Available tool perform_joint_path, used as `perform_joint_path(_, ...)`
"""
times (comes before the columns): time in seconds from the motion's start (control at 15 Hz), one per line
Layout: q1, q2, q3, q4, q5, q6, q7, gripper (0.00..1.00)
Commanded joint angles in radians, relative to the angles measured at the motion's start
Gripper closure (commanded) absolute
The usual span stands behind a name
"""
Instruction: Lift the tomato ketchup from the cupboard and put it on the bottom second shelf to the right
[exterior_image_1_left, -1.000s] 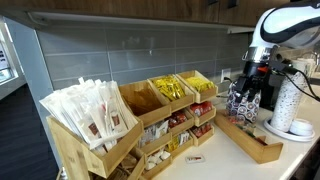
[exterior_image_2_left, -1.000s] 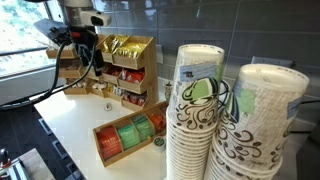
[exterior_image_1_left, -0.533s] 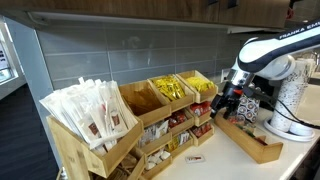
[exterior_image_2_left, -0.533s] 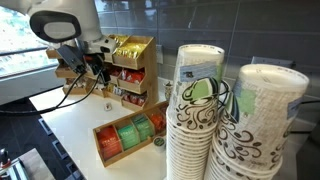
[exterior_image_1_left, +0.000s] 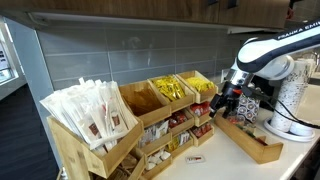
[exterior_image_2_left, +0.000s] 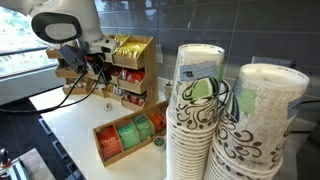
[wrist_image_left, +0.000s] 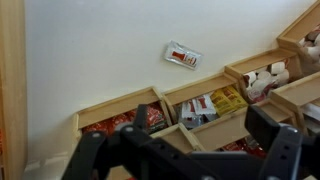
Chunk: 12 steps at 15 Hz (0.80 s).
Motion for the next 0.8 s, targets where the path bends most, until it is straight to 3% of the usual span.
perform_joint_path(0.0, -0.002, 0.000, 0.001, 0.001, 0.000, -0.002, 0.000, 0.00)
perform_joint_path(0.47, -0.013, 0.170, -0.004, 0.034, 0.098, -0.056, 0.157, 0.00)
perform_joint_path(0.73, -0.014, 0.252, -0.003, 0.042, 0.223, -0.041, 0.245, 0.00)
